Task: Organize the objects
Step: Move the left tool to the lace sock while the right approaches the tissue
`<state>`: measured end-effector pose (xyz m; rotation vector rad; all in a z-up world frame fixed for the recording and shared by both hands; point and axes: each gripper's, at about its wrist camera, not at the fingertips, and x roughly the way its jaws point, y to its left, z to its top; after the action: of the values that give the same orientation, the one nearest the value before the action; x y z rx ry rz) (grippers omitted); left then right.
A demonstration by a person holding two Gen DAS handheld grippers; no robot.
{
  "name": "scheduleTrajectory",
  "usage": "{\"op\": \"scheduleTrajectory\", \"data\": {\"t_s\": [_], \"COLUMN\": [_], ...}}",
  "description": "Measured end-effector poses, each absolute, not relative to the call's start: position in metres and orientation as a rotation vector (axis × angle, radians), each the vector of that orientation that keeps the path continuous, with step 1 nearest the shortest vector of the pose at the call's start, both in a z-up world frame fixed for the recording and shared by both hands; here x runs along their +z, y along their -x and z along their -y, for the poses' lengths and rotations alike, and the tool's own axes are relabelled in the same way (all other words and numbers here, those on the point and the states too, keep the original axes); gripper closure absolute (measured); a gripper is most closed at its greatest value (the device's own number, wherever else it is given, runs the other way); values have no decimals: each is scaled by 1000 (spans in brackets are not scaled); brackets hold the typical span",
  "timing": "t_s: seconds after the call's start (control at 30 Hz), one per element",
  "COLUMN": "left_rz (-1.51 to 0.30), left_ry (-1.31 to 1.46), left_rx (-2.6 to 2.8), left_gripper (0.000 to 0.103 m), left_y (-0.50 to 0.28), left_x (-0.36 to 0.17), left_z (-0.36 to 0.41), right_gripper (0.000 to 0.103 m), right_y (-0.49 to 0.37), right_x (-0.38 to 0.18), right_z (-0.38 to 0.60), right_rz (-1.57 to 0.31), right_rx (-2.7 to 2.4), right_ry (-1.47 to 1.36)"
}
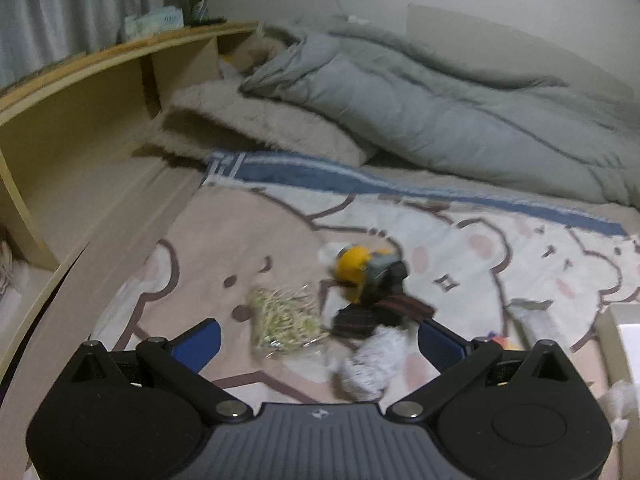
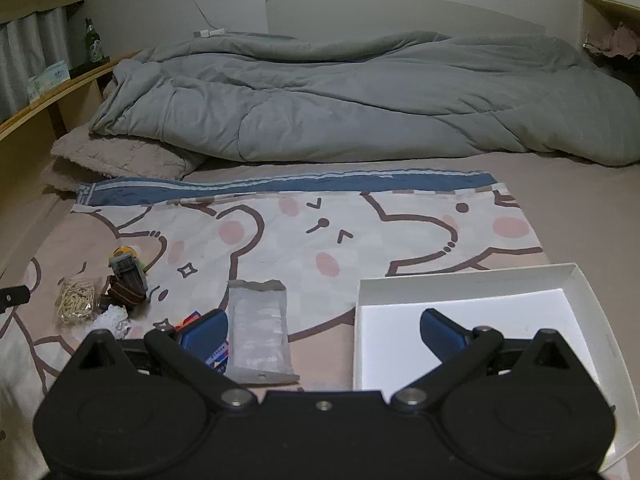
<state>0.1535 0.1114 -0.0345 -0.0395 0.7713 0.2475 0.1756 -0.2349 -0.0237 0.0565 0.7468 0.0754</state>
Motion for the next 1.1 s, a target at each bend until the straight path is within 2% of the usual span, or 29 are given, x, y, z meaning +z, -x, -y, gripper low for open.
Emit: {"op": "scheduleTrajectory", "data": {"t_s": [0.43,0.57,0.6,0.67,0.7,0.77,0.93,1.1], "left_rz": [-901,-908,-903,-901,-903,-912,-931,-956], "left_ry": [84,63,62,58,59,74,209,231], "left_rx": [301,283,269,241,230,211,171,158], "left_gripper": [0,0,0,0,0,0,2,23], "left_y": [-185,-192,-192,-194,-196,-199,-205,-211], "left_x": [-87,-97,-98,-102,-103,-106,-108,-113], "left_z": [-133,-129,-128,-124,-123,-121,-128,-127], "right_gripper": [0,1,4,25,31,55,68,69], "right_y": [-183,-190,-193,-196,-198,-202,-207,-213], "right_x": [-50,-63,-67,-73,-76,-81,-89,-95], "right_z": [222,223,225,228,230,233,232,229], "right_rz": [-781,-878,-915,-961,-990,-1039,-1090,-1109], "right_rx": [192,194,192,197,195,191,207,194], "right_ry": [-95,-48,-39,-31,-35,-52,-37,-2]}}
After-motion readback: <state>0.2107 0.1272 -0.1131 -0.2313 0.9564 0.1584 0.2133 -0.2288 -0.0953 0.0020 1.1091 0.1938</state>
